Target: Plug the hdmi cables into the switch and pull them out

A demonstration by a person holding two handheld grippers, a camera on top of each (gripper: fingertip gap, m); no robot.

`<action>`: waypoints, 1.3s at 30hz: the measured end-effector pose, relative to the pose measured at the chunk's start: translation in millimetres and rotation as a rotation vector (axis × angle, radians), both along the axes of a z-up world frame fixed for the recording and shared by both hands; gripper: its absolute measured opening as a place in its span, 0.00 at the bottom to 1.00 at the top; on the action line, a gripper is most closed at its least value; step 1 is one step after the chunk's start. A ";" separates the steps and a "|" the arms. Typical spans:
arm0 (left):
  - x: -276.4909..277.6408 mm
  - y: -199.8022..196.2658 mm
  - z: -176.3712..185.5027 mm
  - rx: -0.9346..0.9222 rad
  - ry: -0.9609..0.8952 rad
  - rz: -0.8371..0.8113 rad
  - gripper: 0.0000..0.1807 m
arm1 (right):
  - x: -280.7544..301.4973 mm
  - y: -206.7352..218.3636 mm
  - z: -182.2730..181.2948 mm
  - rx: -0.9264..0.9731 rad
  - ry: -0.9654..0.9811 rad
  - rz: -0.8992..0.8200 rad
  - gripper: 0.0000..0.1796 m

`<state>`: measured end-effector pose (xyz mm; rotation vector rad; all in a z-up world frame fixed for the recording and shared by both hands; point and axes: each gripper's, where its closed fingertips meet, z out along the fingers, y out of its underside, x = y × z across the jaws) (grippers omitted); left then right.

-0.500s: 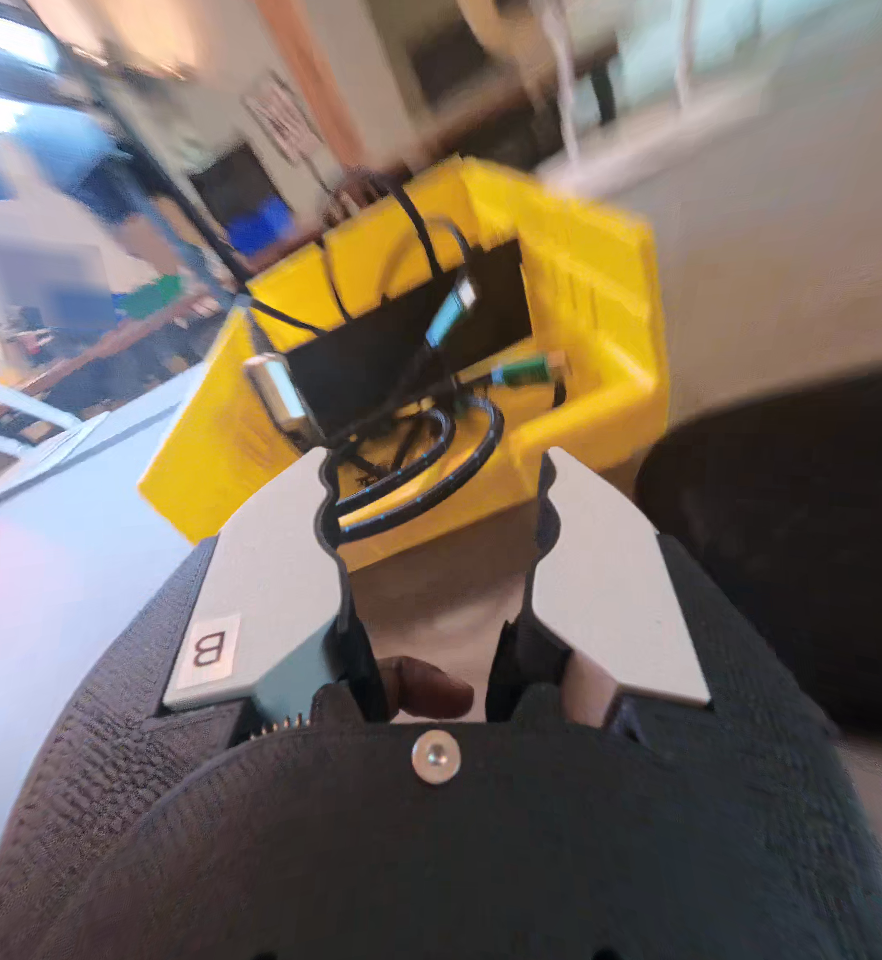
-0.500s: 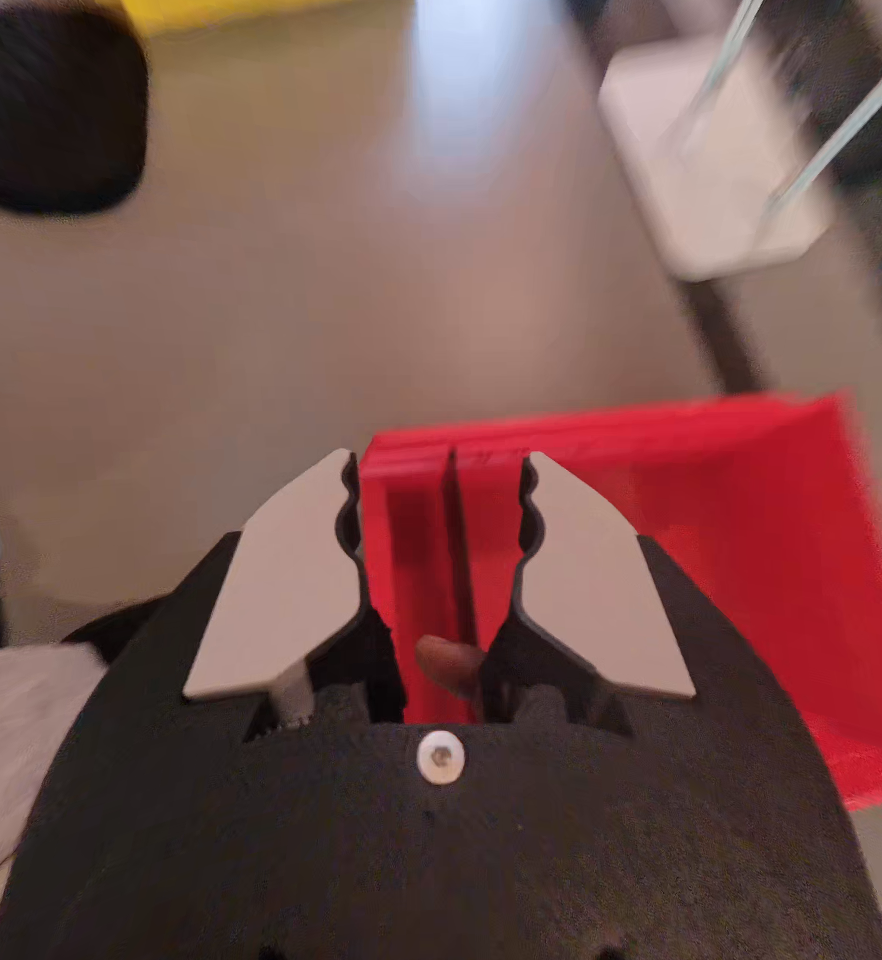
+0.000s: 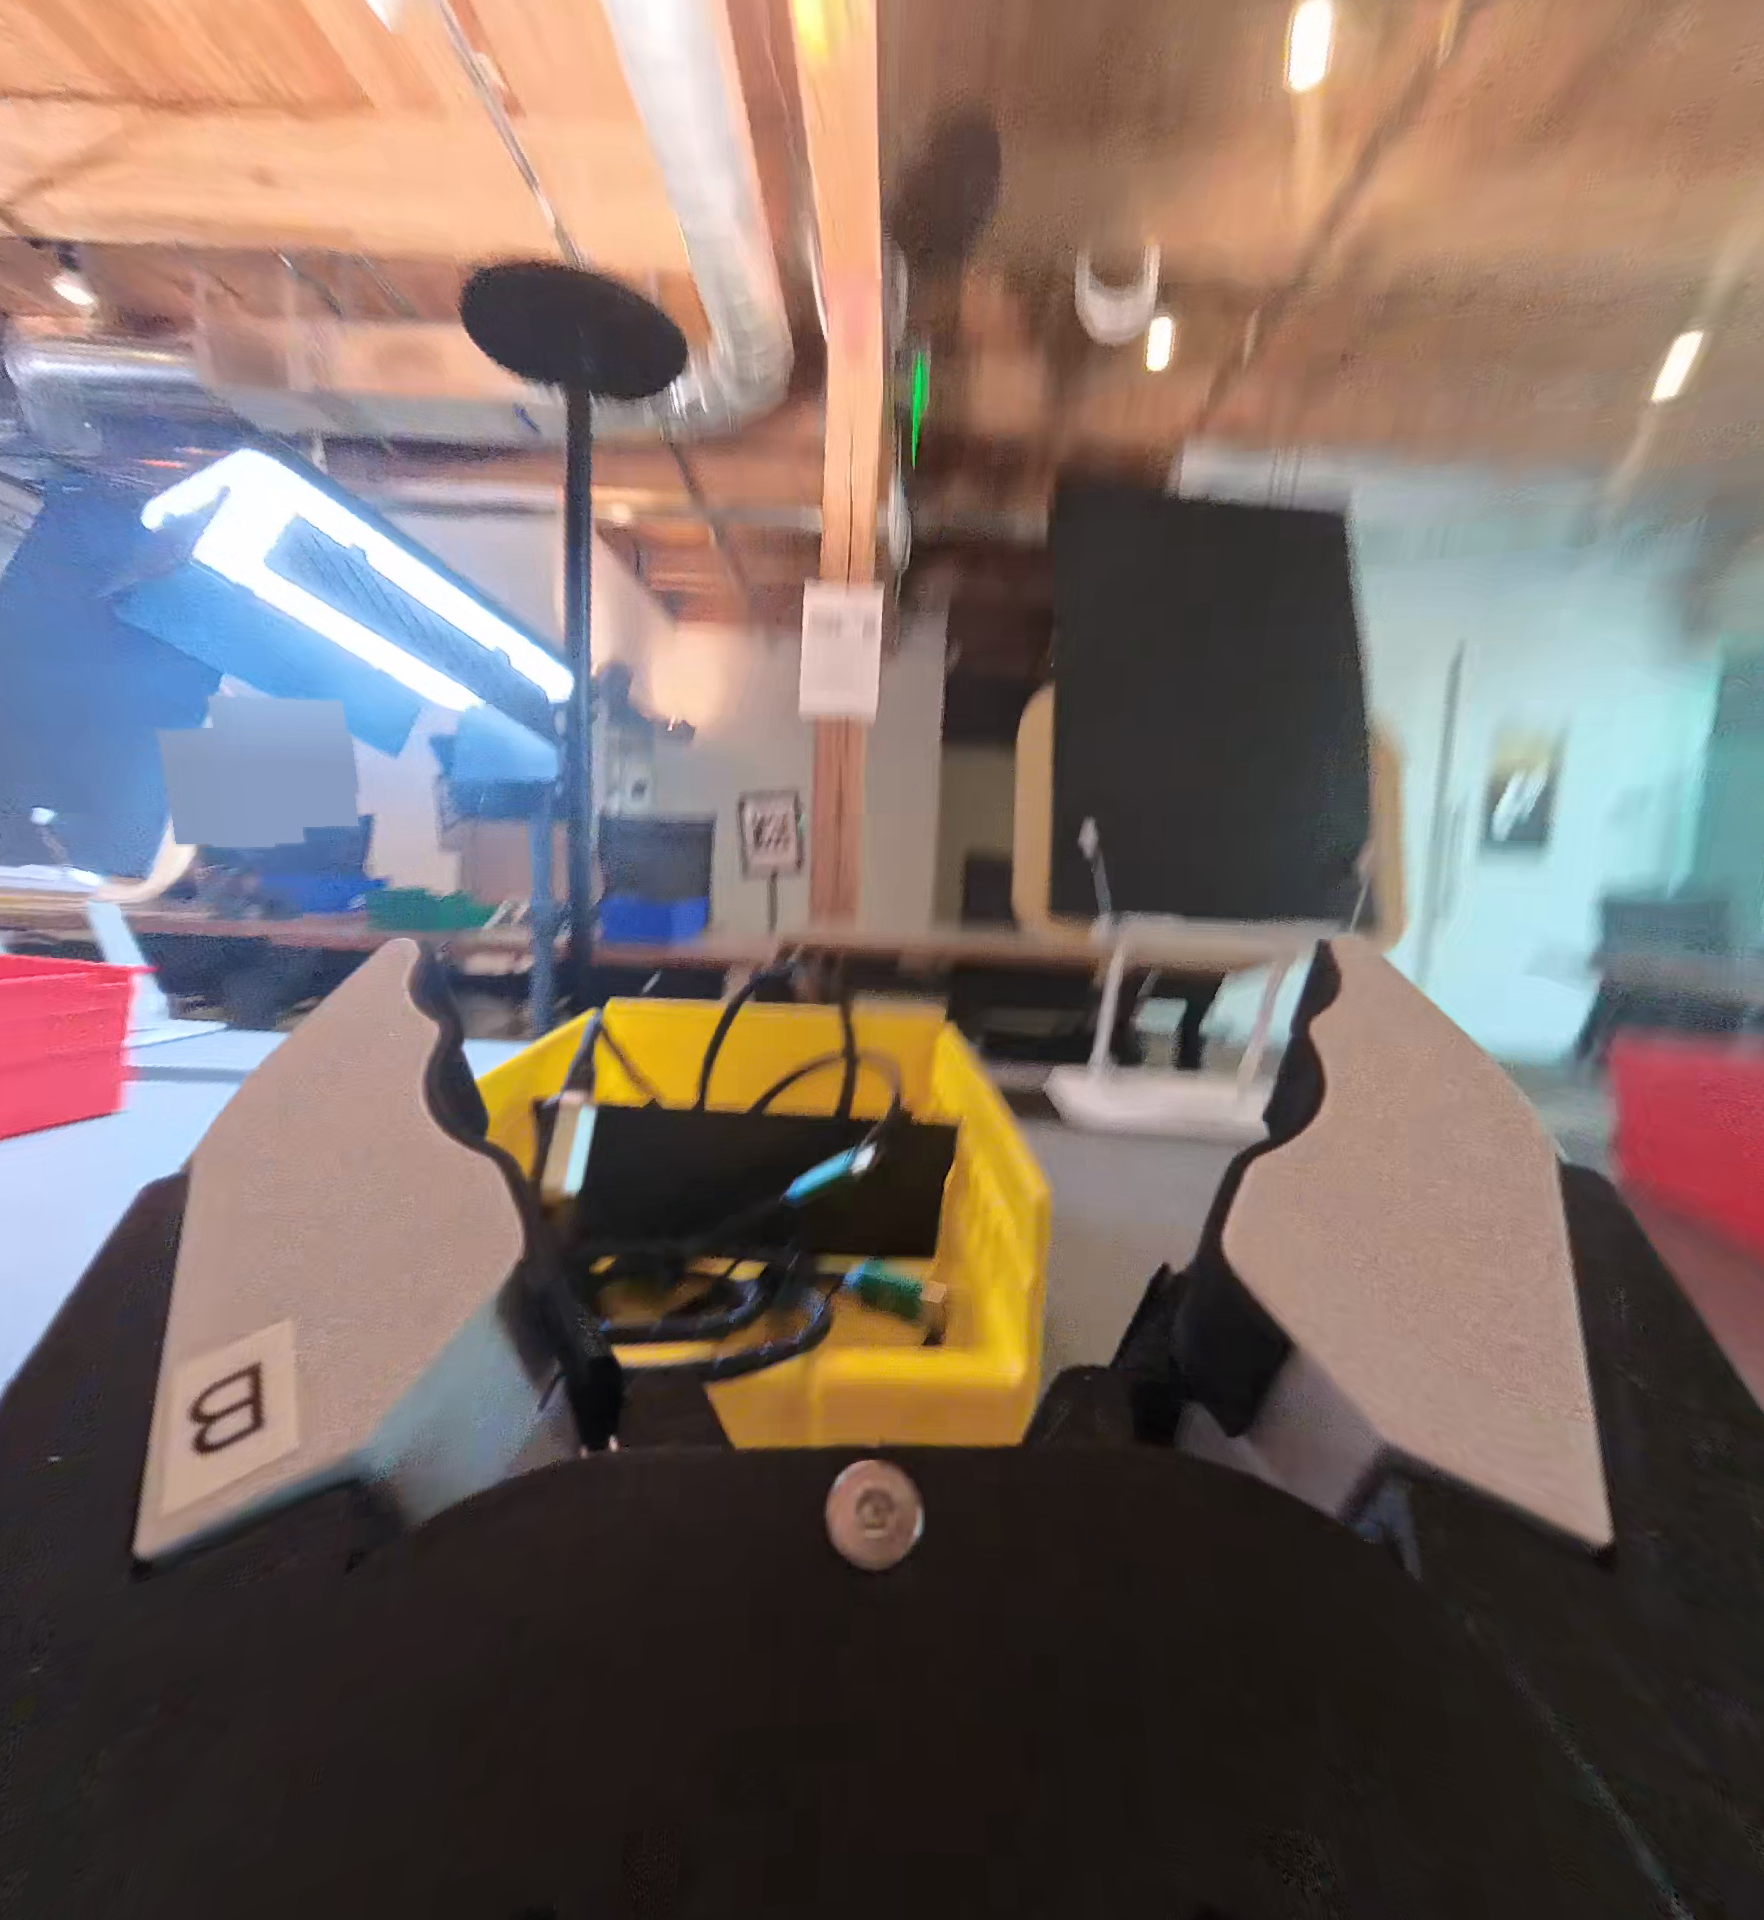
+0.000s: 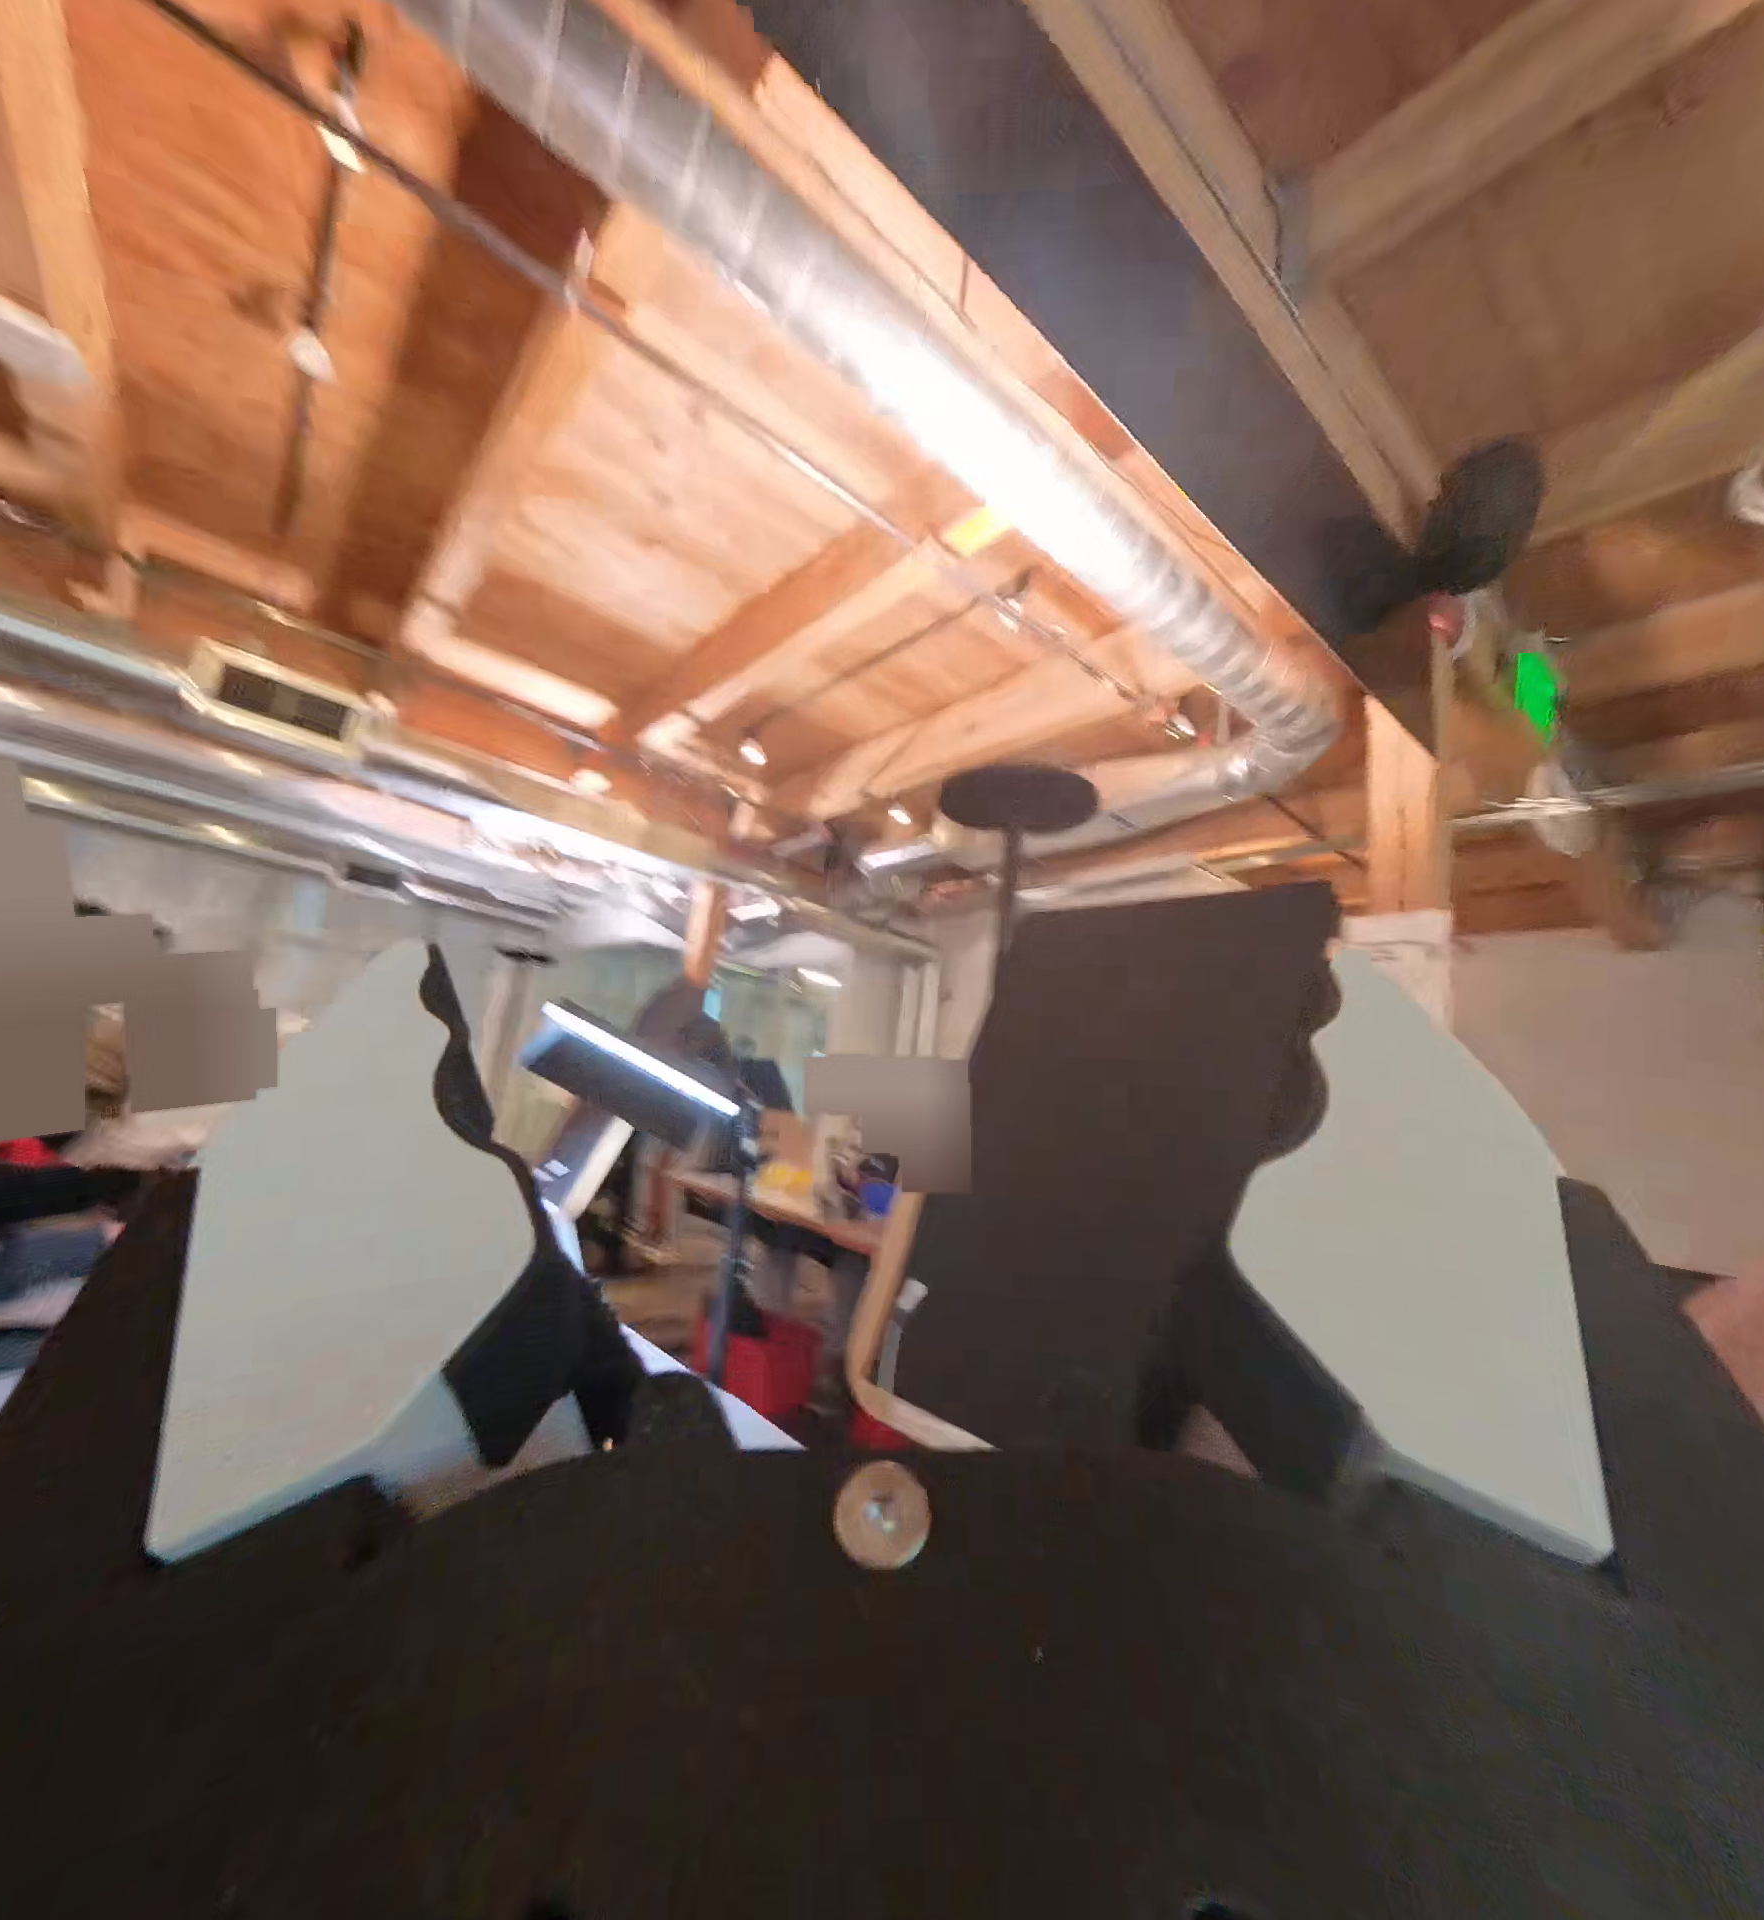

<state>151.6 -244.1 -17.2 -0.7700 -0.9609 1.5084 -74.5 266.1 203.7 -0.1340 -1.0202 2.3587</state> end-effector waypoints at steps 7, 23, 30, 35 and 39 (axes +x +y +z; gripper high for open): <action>-19.8 21.7 -9.8 0.004 -0.067 -0.086 0.80 | -25.9 1.1 4.4 -0.068 -0.038 -0.301 0.81; -77.9 -37.9 13.5 -0.040 -0.094 0.139 0.73 | -56.7 73.7 -26.3 -0.682 -0.173 -0.355 0.51; -91.5 -47.5 21.7 -0.109 -0.149 0.194 0.70 | -55.5 77.9 -24.4 -0.670 -0.156 -0.381 0.48; -68.3 -20.6 -10.3 -0.130 -0.222 0.175 0.64 | -21.1 72.0 -5.8 -0.686 -0.079 -0.322 0.46; -39.1 2.2 -49.6 -0.174 -0.365 0.137 0.58 | 16.0 65.5 11.7 -0.698 -0.013 -0.246 0.45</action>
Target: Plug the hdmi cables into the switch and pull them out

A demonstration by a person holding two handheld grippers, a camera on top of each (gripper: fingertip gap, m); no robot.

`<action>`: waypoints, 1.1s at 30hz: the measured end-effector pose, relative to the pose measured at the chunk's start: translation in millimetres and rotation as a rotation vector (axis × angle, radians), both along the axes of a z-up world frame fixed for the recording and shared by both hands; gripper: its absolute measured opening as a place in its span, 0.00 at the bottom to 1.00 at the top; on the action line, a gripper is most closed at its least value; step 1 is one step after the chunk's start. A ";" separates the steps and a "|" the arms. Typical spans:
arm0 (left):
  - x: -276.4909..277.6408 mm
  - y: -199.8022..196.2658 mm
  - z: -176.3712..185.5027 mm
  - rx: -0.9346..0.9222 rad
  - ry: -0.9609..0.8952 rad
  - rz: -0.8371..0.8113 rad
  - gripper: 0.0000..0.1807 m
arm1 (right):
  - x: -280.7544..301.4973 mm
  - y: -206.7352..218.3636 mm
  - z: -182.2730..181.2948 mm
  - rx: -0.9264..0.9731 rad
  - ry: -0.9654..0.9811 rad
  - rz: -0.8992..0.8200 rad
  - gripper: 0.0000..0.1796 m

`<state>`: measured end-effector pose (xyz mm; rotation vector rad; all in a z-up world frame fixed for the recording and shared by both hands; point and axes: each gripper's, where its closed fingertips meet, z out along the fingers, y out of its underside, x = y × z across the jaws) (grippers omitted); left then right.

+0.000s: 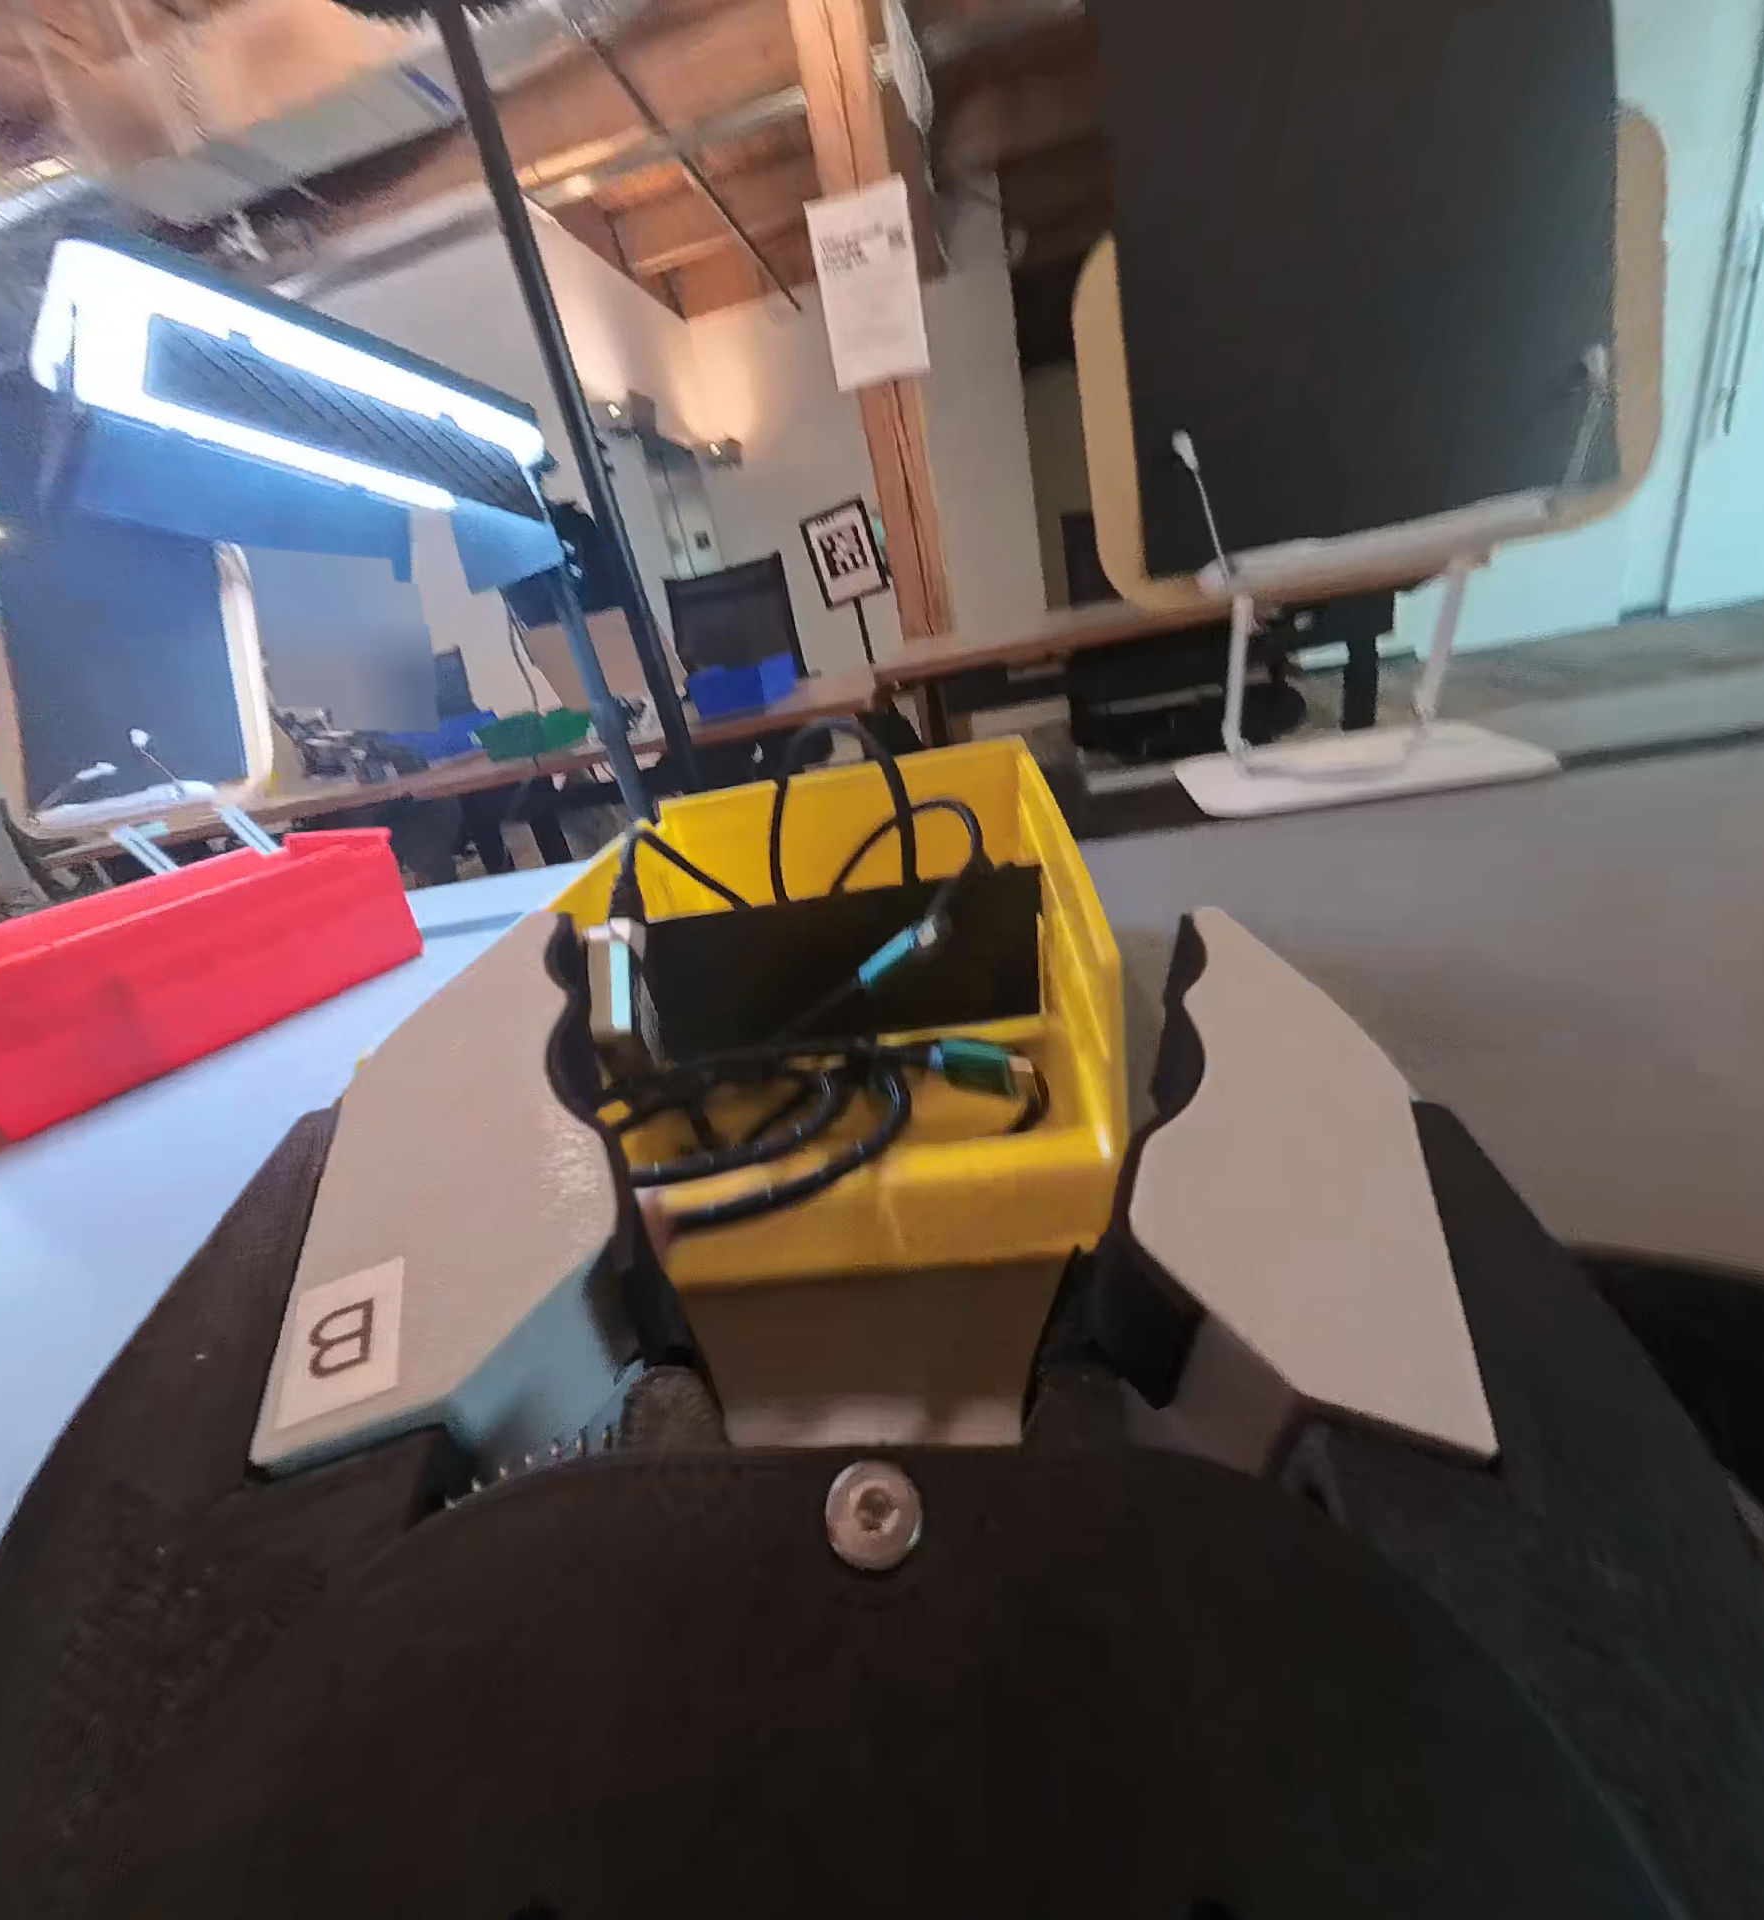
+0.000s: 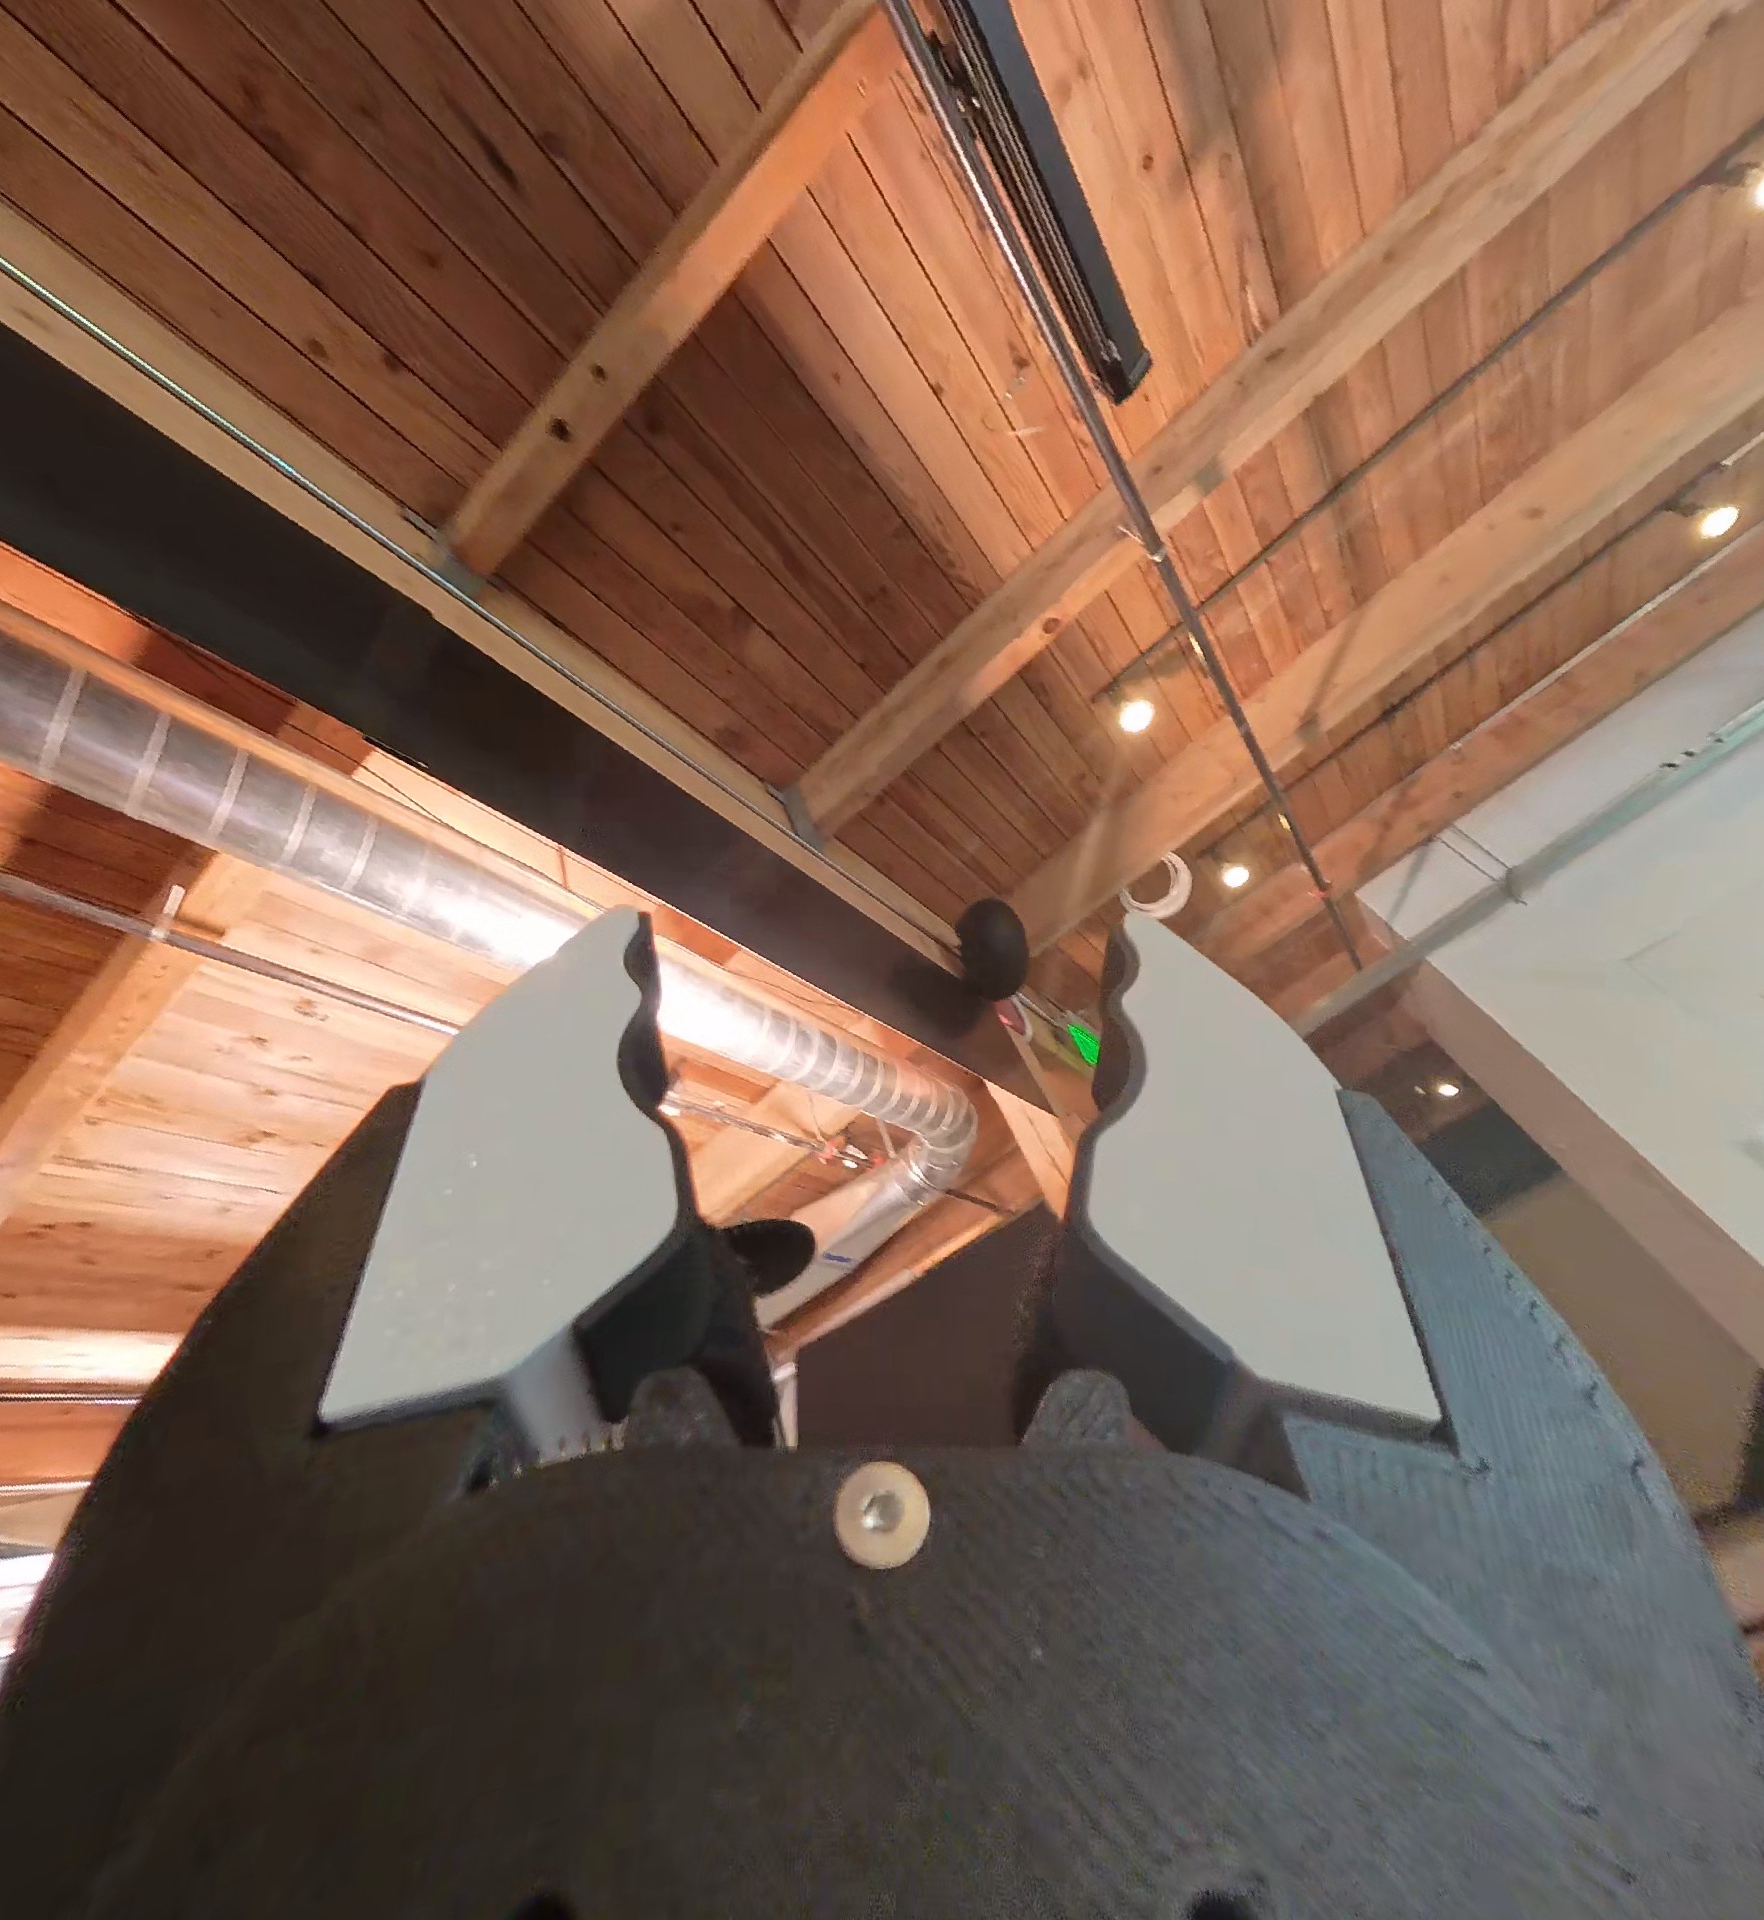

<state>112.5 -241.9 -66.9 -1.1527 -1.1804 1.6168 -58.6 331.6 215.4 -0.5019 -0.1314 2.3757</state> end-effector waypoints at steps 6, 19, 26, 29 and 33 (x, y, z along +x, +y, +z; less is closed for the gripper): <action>19.3 9.6 14.7 0.029 -0.015 -0.037 0.44 | 62.8 15.7 18.9 -0.041 0.153 -0.003 0.42; -52.0 -80.9 -32.7 0.205 -0.461 0.144 0.37 | 101.6 53.9 21.3 -0.145 0.293 -0.005 0.36; -98.0 -136.5 -85.7 0.257 -0.843 0.232 0.31 | 112.0 51.0 19.3 -0.129 0.334 -0.042 0.33; -96.4 -148.7 -101.9 0.259 -0.967 0.266 0.17 | 113.6 45.3 18.7 -0.108 0.340 -0.061 0.33; -96.9 -154.5 -80.0 0.211 -0.844 0.285 0.12 | 109.4 36.6 17.6 -0.097 0.338 -0.023 0.32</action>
